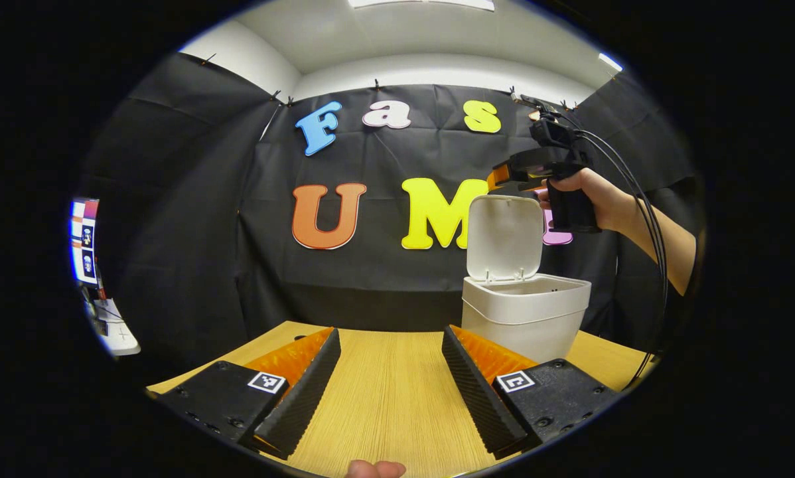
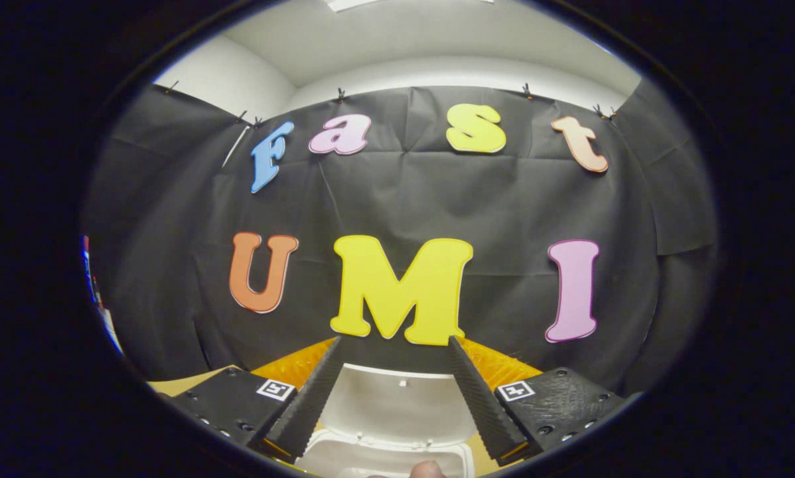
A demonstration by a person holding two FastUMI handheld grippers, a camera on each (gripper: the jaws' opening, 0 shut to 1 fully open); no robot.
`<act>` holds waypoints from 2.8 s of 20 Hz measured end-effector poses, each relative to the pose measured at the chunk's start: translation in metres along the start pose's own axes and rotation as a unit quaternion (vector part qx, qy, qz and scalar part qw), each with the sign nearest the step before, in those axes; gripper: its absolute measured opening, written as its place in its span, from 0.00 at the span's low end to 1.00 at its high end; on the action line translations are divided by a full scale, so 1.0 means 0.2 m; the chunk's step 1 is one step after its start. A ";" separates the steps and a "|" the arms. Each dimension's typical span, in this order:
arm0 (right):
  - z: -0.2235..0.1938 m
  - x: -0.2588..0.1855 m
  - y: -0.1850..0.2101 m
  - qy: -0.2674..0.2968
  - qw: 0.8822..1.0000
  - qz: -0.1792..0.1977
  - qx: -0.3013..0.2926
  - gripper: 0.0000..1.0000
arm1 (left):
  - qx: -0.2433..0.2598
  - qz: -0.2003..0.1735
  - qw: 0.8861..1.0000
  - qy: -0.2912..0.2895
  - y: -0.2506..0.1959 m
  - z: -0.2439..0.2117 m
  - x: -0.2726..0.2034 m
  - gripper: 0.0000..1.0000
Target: Press the lid of the desktop garbage bin to open it, pick up the crumpled paper on the desktop and throw it into the bin, then pick up the pop can on the desktop and drop it into the bin, and finally close the garbage bin lid.
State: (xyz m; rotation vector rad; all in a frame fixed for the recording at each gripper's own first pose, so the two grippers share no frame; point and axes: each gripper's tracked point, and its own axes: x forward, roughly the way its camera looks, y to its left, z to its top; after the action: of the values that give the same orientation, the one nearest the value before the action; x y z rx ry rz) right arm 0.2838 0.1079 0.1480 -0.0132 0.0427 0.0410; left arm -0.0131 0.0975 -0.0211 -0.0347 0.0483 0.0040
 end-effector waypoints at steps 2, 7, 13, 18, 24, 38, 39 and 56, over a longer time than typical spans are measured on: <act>-0.01 0.01 -0.01 0.001 1.000 -0.002 -0.004 0.95 | 0.003 0.003 1.000 -0.001 0.01 0.01 -0.01 0.99; -0.03 0.04 -0.03 0.006 1.000 -0.011 -0.002 0.95 | 0.008 0.002 1.000 -0.007 0.00 0.02 -0.03 0.99; -0.05 0.04 -0.04 0.014 1.000 -0.010 0.006 0.95 | 0.007 -0.002 1.000 -0.005 -0.02 0.02 -0.03 0.99; -0.07 -0.01 -0.04 0.018 1.000 0.001 0.022 0.99 | 0.013 0.001 1.000 -0.009 -0.04 0.03 -0.03 0.99; -0.12 -0.18 -0.02 0.023 0.999 0.019 0.036 0.96 | 0.013 -0.006 1.000 -0.005 -0.09 0.02 -0.03 0.99; -0.38 -0.51 0.01 0.049 0.997 0.049 0.038 0.96 | 0.023 -0.017 0.999 -0.026 -0.19 0.12 -0.07 0.99; -0.40 -0.53 0.01 0.054 0.997 0.049 0.040 0.96 | 0.020 -0.017 0.999 -0.027 -0.19 0.12 -0.07 0.99; -0.81 -0.70 0.00 0.097 0.993 0.042 0.051 0.95 | 0.001 -0.013 1.000 -0.012 -0.23 0.04 -0.05 0.99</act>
State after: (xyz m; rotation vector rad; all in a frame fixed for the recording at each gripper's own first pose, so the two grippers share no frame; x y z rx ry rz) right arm 0.1381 0.0997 -0.0081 0.0864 0.2395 0.1214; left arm -0.0230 0.0520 -0.0108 -0.0339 0.0244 -0.0213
